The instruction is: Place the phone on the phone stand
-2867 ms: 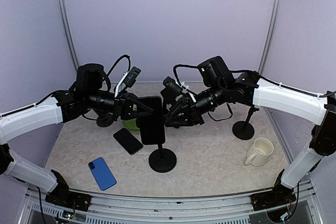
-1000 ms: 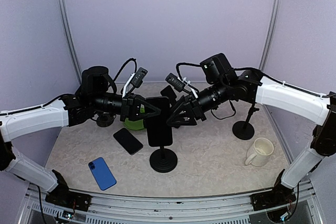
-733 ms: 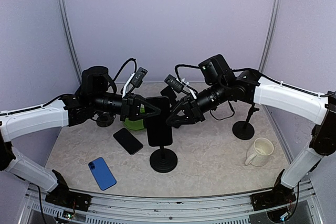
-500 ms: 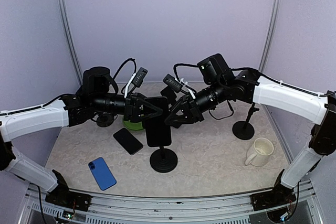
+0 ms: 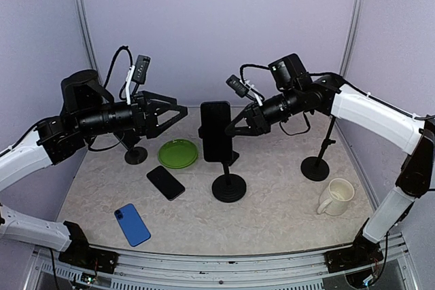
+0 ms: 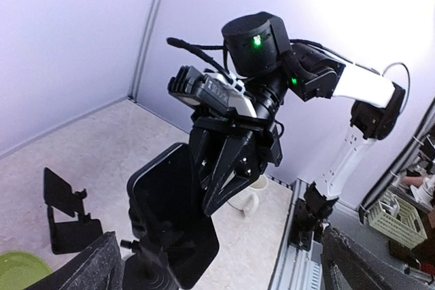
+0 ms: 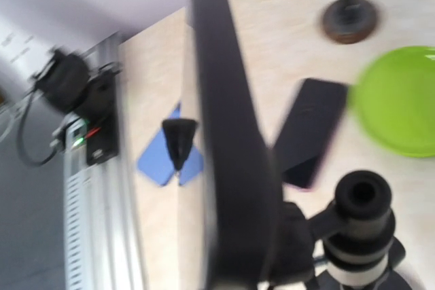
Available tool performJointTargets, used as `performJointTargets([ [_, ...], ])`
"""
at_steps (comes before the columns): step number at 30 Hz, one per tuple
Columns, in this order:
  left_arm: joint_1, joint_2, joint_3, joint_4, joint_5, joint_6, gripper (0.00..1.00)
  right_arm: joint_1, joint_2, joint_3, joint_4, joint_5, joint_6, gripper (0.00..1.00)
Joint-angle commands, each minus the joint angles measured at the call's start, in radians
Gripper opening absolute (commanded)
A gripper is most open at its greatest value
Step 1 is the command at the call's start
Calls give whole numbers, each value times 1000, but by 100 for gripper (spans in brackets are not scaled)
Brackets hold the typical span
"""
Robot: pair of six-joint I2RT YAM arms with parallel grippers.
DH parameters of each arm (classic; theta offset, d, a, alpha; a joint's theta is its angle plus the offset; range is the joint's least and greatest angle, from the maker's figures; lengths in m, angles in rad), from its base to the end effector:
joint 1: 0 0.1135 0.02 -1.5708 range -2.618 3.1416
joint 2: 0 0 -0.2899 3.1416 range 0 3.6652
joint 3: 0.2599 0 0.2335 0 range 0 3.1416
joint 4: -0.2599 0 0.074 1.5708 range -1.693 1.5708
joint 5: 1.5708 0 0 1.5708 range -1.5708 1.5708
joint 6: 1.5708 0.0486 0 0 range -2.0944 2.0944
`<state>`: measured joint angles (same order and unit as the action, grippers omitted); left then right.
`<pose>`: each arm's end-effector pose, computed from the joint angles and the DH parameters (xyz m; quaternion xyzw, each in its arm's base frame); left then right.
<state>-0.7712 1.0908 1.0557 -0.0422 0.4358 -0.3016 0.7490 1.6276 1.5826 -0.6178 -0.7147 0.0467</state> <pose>0.1517 -0.1760 0.4136 0.3095 0.6627 -0.4753 0.4890 0.2360 0.2629 0.3846 -0.4336 0.7378 0.4490 0.2570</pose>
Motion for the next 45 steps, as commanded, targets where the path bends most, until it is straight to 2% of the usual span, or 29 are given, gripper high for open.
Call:
performJointTargets([
  [1, -4, -16, 28, -70, -209, -19, 99, -77, -27, 122, 63, -16, -15, 0],
  [12, -5, 9, 54, -57, -226, -175, 99, -270, 4, 252, 35, 86, -37, 0],
  [17, -7, -12, 33, -43, -316, -220, 99, -350, 22, 246, 98, 141, -21, 0],
  [23, -15, 3, 42, -51, -258, -231, 99, -444, 46, 192, 222, 150, 21, 0],
  [34, -37, -11, 8, -50, -244, -244, 99, -495, 126, 157, 341, 129, 37, 0],
  [39, -37, 37, 39, -118, -142, -255, 99, -508, 129, 115, 390, 136, 59, 0],
  [42, -38, 85, 81, -188, -108, -251, 99, -516, 135, 101, 394, 136, 65, 0],
  [45, -44, 99, 89, -181, -102, -239, 99, -523, 145, 92, 389, 139, 71, 0],
])
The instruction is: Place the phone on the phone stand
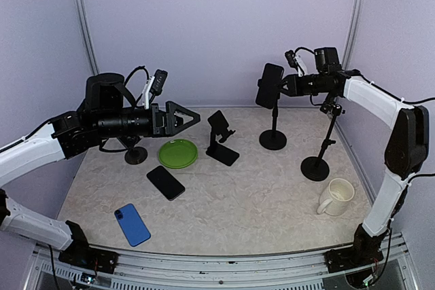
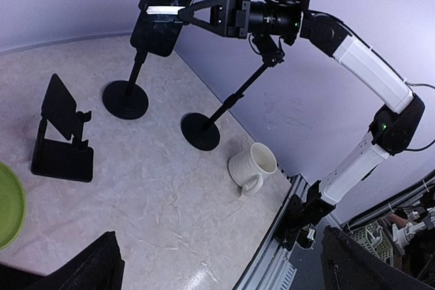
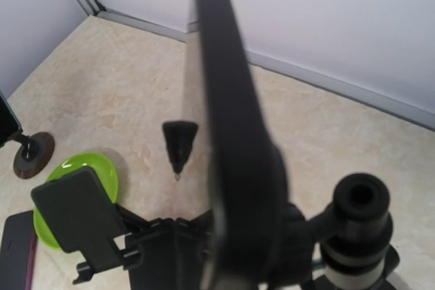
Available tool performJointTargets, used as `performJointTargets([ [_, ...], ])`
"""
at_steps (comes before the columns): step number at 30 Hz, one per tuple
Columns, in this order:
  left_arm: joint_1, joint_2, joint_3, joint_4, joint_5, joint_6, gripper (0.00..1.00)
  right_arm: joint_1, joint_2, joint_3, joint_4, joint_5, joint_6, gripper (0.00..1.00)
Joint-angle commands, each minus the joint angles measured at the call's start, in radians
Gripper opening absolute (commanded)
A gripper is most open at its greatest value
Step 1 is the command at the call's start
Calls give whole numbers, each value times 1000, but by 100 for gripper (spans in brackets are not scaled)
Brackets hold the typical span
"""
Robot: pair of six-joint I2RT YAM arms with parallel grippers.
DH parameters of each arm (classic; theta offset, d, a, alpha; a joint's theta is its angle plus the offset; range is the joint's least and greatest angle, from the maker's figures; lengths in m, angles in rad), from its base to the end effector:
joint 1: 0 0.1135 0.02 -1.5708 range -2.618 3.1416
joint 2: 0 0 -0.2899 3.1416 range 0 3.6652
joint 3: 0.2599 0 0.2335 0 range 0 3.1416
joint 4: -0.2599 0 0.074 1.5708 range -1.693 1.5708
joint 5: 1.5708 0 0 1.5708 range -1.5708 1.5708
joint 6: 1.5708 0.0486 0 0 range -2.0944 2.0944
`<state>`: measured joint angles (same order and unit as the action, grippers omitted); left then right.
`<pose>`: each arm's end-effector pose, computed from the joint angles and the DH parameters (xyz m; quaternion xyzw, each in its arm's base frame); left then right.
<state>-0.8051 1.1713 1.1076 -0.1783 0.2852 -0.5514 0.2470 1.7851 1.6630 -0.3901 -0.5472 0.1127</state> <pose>0.1657 -0.1921 0.3972 0.1855 0.7619 -0.4701 0.4050 0.3949 0.1256 0.3722 -0.1919 0.8200 0.3164 0.4366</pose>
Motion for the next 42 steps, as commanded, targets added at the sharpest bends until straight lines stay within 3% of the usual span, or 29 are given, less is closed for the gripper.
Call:
performJointTargets([
  [1, -12, 12, 28, -26, 41, 10, 99, -23, -10, 8, 160, -28, 9, 0],
  [4, -13, -17, -15, 46, 36, 12, 99, -24, -6, 5, 158, -31, 16, 7],
  [8, -13, -53, -48, 89, 26, 35, 99, -23, -10, 4, 152, -32, 18, 27],
  [12, -13, -56, -54, 85, 28, 71, 99, -24, -16, 7, 147, -20, 19, 41],
  [23, 6, 0, -6, 39, 31, 55, 99, -24, -24, 102, 53, 57, 73, 66],
  [29, 29, 18, 2, 18, 29, 17, 99, -19, -141, 85, 72, 95, 180, 80],
  [33, 24, -4, 9, 4, -80, 81, 99, 5, -181, 85, 37, 77, 164, 80],
  [37, 21, -23, 31, -25, -180, 138, 99, 108, -229, 70, -23, 114, 81, 79],
  [42, 49, -10, 67, -227, -637, 132, 99, 281, -279, 17, -73, 164, -43, 79],
])
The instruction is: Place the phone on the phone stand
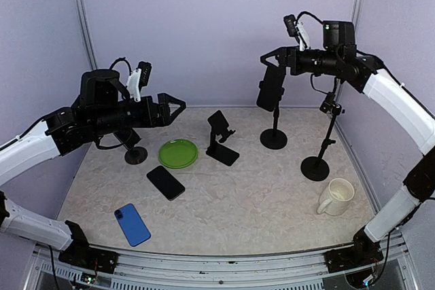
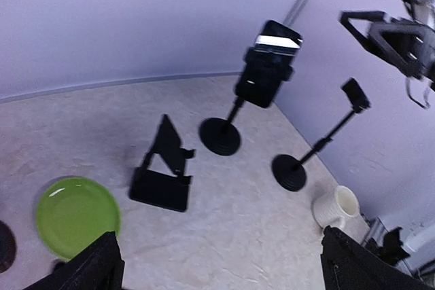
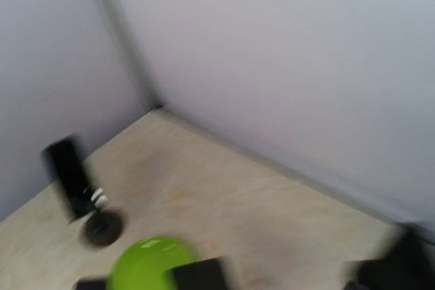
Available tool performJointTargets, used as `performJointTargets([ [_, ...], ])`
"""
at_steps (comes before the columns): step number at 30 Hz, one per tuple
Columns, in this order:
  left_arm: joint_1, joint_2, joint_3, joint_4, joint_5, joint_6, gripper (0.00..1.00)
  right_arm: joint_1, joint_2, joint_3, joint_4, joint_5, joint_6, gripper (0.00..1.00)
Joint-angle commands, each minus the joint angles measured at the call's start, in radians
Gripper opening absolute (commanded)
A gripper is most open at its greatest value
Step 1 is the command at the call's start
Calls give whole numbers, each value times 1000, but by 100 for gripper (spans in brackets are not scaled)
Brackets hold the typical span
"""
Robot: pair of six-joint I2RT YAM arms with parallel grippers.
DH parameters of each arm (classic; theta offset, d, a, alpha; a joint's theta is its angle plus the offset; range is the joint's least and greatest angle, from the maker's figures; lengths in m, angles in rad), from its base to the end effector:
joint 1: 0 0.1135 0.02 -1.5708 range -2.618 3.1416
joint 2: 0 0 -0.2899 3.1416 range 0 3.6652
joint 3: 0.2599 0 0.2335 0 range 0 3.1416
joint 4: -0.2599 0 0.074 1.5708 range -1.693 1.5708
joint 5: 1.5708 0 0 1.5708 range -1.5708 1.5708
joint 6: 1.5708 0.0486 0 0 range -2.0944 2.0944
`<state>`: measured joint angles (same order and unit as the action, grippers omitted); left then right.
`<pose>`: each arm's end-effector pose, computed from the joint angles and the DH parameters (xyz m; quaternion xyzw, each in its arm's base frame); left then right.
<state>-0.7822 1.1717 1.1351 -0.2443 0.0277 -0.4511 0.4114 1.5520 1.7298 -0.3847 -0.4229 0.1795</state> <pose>0.1784 -0.1792 0.3983 0.1399 0.7868 -0.3567 0.4840 0.3053 0.1550 0.4780 -0.2192 0.7387 0.3353 0.5421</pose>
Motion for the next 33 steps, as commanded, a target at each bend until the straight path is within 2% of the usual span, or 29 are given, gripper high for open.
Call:
performJointTargets([
  [1, 51, 0, 41, -194, -430, 63, 99, 140, -52, -70, -80, 33, -120, 79],
  [3, 98, 34, 47, -231, -442, 137, 99, 177, -69, -122, -74, -2, -131, 79],
  [4, 105, 47, 40, -227, -500, 143, 99, 191, -77, -155, -64, -16, -125, 79],
  [5, 101, 55, 27, -216, -597, 113, 99, 208, -83, -195, -53, -24, -121, 78],
  [6, 109, 57, 7, -206, -624, 112, 99, 225, -86, -240, -46, -22, -120, 78],
  [8, 138, 34, -29, -186, -604, 120, 99, 268, -90, -298, -33, -1, -120, 77],
  [9, 152, 13, -49, -196, -618, 37, 99, 290, -92, -324, -20, 12, -120, 77],
  [10, 174, -18, -79, -165, -587, 26, 99, 314, -95, -350, -9, 27, -121, 77],
  [11, 192, -49, -124, -121, -490, 38, 98, 340, -93, -371, -1, 48, -121, 77],
  [13, 199, -100, -193, -73, -385, 47, 87, 374, -82, -404, 15, 70, -112, 77],
  [18, 190, -76, -216, -303, -360, -252, 84, 451, -16, -439, 14, 80, -84, 76],
  [21, 169, -38, -225, -430, -328, -392, 86, 494, 42, -419, -23, 91, -81, 76],
  [26, 144, -53, -242, -518, -335, -502, 91, 547, 173, -332, -85, 132, -25, 80],
  [28, 145, -72, -251, -512, -331, -523, 97, 575, 253, -265, -107, 159, -5, 82],
  [32, 143, -89, -249, -518, -330, -539, 99, 633, 406, -81, -177, 241, 1, 89],
  [33, 143, -91, -247, -524, -329, -544, 99, 638, 442, -22, -197, 256, 5, 95],
])
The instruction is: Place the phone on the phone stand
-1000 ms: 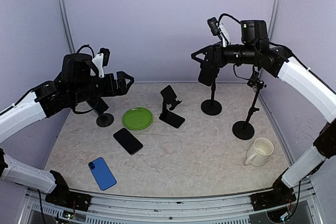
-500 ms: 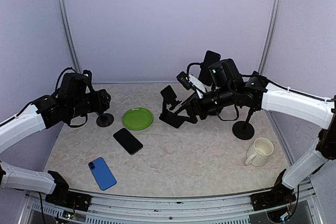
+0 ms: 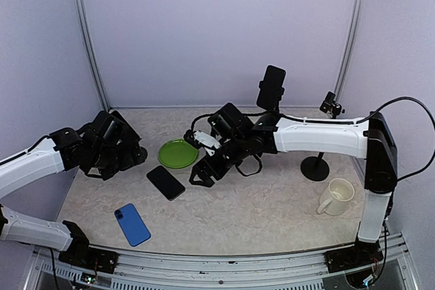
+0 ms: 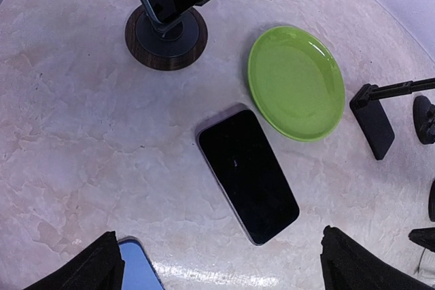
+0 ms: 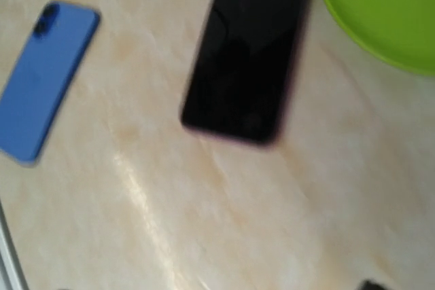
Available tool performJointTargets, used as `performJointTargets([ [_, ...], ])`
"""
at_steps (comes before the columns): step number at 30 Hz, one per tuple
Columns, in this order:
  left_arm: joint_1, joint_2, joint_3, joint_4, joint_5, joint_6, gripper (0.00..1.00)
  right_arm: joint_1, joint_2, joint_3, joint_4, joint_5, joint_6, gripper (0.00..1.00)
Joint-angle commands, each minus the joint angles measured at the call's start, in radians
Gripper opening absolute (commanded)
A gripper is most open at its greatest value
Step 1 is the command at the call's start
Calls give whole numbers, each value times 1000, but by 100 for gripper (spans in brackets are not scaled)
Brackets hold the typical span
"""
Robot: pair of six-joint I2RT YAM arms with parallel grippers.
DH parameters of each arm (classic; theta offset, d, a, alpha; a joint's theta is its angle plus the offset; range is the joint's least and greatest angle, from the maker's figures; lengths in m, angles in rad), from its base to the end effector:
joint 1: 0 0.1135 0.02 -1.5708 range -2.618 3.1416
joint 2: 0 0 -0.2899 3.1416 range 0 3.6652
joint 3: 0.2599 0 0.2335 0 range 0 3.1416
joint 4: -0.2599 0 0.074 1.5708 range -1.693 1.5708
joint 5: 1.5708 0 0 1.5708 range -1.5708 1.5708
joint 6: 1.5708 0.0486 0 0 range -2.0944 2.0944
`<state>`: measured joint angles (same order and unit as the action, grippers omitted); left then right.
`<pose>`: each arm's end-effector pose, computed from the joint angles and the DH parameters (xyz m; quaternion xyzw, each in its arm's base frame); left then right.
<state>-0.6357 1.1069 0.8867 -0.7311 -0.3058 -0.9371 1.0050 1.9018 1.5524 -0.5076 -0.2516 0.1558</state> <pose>0.1644 -0.1031 0.2840 -0.1872 0.9237 -0.1108 0.3155 0.2182 0.3661 0.2753 -0.4229 0.8290 0.2884 0.2254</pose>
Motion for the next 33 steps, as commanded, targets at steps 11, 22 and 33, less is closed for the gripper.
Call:
performJointTargets([
  [11, 24, -144, 6, -47, 15, 1, 99, 70, 475, 625, -268, 125, 98, 100],
  [22, 49, -213, -31, -56, 35, 99, 99, 101, 645, 745, -292, 216, 197, 100],
  [33, 56, -227, -47, -83, 69, 136, 99, 131, 743, 785, -262, 225, 191, 100],
])
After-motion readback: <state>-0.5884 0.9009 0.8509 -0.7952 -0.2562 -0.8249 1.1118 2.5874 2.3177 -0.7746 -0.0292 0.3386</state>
